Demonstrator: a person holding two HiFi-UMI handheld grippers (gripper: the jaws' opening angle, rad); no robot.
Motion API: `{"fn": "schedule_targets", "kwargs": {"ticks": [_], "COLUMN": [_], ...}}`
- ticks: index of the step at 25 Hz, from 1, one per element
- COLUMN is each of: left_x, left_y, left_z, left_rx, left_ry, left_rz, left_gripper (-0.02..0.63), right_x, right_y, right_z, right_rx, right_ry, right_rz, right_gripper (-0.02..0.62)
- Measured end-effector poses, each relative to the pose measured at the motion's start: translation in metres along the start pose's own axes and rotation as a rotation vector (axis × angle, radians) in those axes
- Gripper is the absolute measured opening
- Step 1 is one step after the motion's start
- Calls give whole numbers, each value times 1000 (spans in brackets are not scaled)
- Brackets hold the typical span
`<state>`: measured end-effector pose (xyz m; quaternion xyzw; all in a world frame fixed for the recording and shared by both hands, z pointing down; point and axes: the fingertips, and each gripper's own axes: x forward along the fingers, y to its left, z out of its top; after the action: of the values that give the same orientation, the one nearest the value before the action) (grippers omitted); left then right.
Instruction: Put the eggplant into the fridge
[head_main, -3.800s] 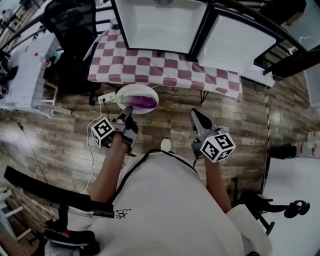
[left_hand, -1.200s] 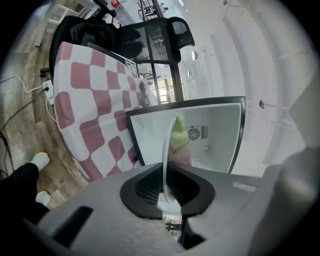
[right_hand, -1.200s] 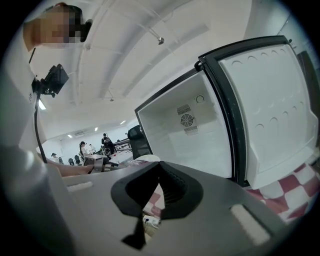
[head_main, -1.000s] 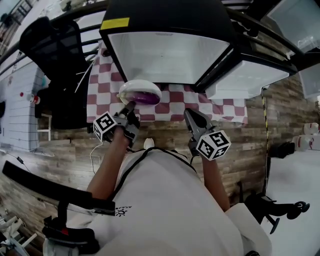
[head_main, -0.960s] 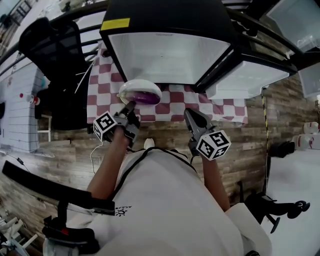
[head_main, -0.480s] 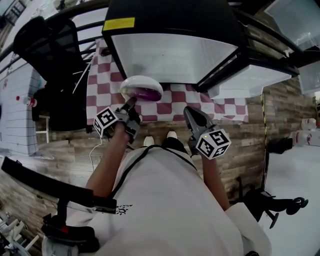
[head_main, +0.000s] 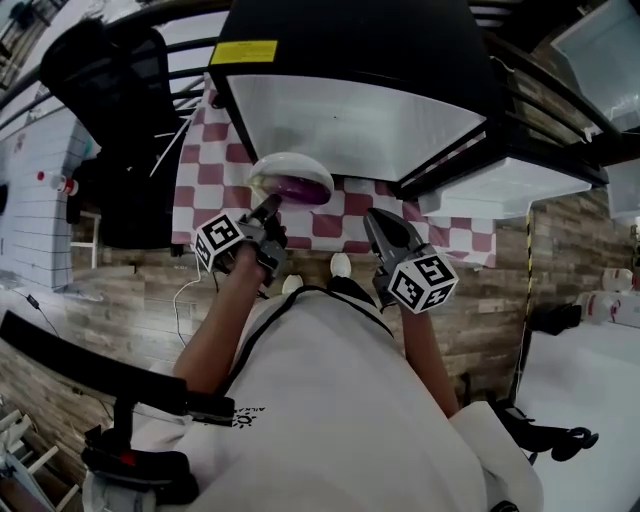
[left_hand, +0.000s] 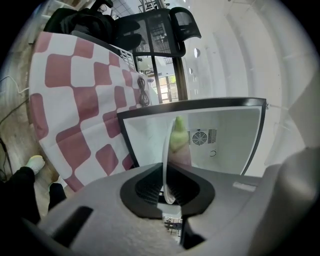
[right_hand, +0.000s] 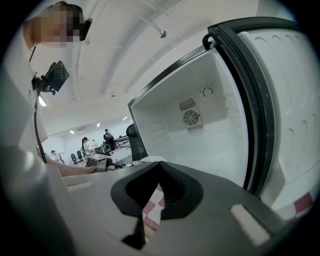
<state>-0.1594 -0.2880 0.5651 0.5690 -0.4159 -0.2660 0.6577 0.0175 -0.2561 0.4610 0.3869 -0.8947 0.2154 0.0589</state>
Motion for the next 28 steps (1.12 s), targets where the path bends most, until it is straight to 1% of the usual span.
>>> {"fn": "schedule_targets", "kwargs": {"ticks": [3, 6, 14, 19, 28], "left_x": [9, 20, 48, 66, 100], "left_y": [-3, -4, -2, 5, 19], "left_z": [0, -1, -3, -6, 4], "left_rx": [-8, -15, -28, -26, -12], "left_ry": [-24, -42, -87, -84, -81], "left_rz": [4, -2, 7, 23, 31], "left_gripper": [26, 26, 26, 26, 26], "right_x": [9, 17, 33, 42, 49], "right_y": [-12, -23, -48, -55, -66], "right_z": [6, 8, 22, 24, 8], "right_rx": [-41, -59, -33, -44, -46], "right_ry": [16, 28, 45, 65, 121], "right_rz": [19, 45, 122, 151, 167], "right_gripper": [6, 6, 6, 6, 6]}}
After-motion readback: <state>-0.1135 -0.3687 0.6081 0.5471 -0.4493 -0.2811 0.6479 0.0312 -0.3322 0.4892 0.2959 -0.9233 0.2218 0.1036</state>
